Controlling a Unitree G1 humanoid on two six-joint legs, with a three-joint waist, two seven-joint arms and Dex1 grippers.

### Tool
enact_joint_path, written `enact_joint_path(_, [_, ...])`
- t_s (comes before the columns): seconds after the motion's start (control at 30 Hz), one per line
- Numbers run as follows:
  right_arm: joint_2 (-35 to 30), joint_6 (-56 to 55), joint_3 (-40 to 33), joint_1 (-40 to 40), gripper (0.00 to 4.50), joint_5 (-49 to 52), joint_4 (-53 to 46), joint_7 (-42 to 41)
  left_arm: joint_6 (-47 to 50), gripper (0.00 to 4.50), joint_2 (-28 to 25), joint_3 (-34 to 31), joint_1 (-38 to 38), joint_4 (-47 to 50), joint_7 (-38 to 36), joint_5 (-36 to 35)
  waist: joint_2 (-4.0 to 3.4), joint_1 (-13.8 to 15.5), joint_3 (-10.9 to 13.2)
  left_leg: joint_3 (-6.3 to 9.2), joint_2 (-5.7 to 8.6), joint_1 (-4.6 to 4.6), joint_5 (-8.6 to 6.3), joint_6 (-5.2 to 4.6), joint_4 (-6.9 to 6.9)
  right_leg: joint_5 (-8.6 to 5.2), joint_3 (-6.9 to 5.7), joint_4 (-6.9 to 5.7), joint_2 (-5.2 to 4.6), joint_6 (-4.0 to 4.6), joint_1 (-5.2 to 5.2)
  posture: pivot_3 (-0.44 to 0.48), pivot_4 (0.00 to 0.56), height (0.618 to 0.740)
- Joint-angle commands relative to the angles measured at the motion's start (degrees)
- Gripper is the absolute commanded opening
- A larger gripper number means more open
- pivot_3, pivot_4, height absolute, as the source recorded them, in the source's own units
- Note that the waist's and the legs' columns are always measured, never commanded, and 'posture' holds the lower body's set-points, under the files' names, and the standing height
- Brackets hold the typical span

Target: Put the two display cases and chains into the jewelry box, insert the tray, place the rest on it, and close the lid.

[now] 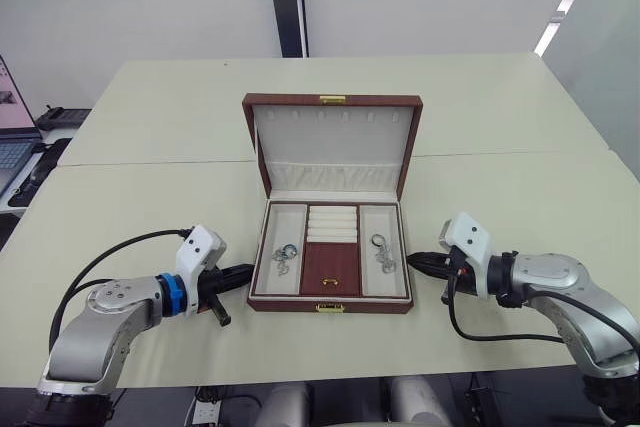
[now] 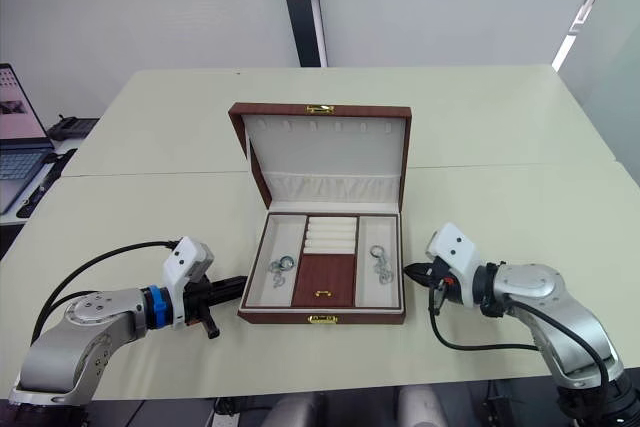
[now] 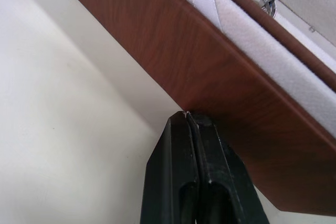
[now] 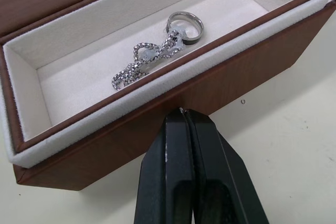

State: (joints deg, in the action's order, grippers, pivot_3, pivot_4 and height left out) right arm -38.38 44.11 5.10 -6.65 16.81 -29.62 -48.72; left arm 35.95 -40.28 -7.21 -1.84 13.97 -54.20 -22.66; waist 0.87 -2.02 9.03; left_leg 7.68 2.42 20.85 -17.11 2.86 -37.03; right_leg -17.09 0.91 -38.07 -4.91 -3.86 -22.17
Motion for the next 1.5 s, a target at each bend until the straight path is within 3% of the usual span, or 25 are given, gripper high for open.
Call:
enact_joint_path(0.03, [1.63,-2.48,1.46,-0.53,0.04,2.8,-3.76,-0.57,-2.59,0.0,1.63,2.11,0.71,1.96,-1.75,-2.17,0.0,0.05,0.0,0.0,0.0,0.0,0.0,0.0,0.0,0.0,0.0,0.0,0.0,0.0,0.0,0.0,0.15,0.74])
enact_joint_path(0.33, [-1.2,-2.67,-7.02,4.54,0.04,4.61,-4.11,-0.33,-6.52,0.0,1.67,-6.4,-5.37,3.78,-0.46,-4.51,0.01,0.21,0.01,0.03,-0.06,0.03,0.03,0.05,0.01,0.0,-0.01,0.04,-0.01,0.0,0.0,0.0,0.15,0.74])
enact_joint_path(0.57, [-2.28,-5.38,-13.02,6.26,0.04,3.71,-1.13,3.54,-11.63,0.0,2.5,-19.22,-16.37,10.57,-4.42,-13.38,0.01,0.35,0.0,0.0,-0.1,-0.02,-0.04,-0.07,-0.01,0.0,-0.01,0.03,-0.02,0.0,0.09,0.0,0.15,0.74])
enact_joint_path(0.73, [-0.18,-8.11,-13.55,-0.43,0.04,2.77,-0.91,7.74,-12.94,0.0,3.92,-26.5,-26.01,22.13,-9.15,-24.3,0.0,0.15,0.02,-0.09,-0.13,-0.03,-0.05,-0.08,0.0,0.0,0.05,0.08,-0.01,0.0,0.08,0.0,0.15,0.74])
enact_joint_path(0.9, [2.17,-11.21,-12.11,-7.45,0.04,-0.79,3.38,12.9,-13.58,0.0,6.99,-24.52,-29.05,29.96,-4.87,-27.66,0.02,0.65,-0.01,-0.07,-0.11,-0.03,-0.05,-0.08,-0.02,0.0,-0.09,0.11,-0.02,0.0,0.21,0.0,0.15,0.74])
enact_joint_path(1.2, [4.04,-7.7,-13.05,-23.73,0.04,2.65,17.99,13.32,-22.94,0.0,14.5,-18.03,-29.29,36.05,0.03,-22.49,-0.01,0.42,0.01,-0.18,-0.06,-0.05,-0.02,-0.03,-0.01,0.01,-0.04,0.12,0.02,0.02,0.22,0.0,0.15,0.74])
enact_joint_path(1.37, [5.89,-7.96,-9.77,-31.28,0.04,3.01,26.56,10.64,-26.18,0.0,15.6,-15.35,-29.55,35.46,0.74,-20.23,-0.02,0.27,0.02,-0.26,-0.05,-0.04,-0.03,-0.05,0.0,0.0,-0.03,0.13,0.04,0.02,0.2,0.0,0.15,0.74])
enact_joint_path(1.5, [7.8,-7.87,-8.38,-36.59,0.04,3.47,33.11,8.87,-25.05,0.0,14.51,-12.89,-26.28,36.53,5.3,-19.31,-0.03,0.22,0.02,-0.28,-0.06,-0.04,-0.03,-0.06,-0.01,0.0,-0.03,0.11,0.05,0.02,0.18,0.0,0.15,0.74])
